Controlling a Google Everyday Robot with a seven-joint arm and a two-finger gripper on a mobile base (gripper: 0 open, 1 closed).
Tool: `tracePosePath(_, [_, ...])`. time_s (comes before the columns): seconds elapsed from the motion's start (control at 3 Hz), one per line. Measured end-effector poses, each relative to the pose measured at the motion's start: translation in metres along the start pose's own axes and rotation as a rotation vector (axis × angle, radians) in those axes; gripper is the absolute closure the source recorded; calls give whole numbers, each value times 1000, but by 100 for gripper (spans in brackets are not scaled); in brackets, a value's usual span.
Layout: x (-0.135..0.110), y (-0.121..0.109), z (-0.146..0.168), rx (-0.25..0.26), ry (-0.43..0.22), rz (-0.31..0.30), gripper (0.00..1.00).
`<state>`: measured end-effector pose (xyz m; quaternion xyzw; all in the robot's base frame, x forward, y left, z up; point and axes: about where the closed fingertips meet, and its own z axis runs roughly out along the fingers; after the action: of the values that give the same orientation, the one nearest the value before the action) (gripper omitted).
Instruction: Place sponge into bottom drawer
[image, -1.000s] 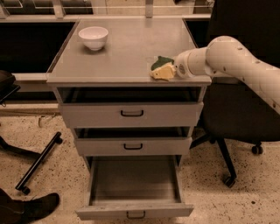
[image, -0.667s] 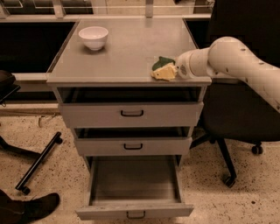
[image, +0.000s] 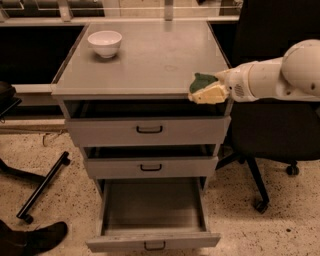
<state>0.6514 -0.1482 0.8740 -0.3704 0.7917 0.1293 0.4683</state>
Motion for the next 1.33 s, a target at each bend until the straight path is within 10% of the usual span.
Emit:
tracePosePath(0.33, [27,25,-61,-90,27,-26,100])
tracePosePath(1.33, [51,48,-58,-167,47,-11,100])
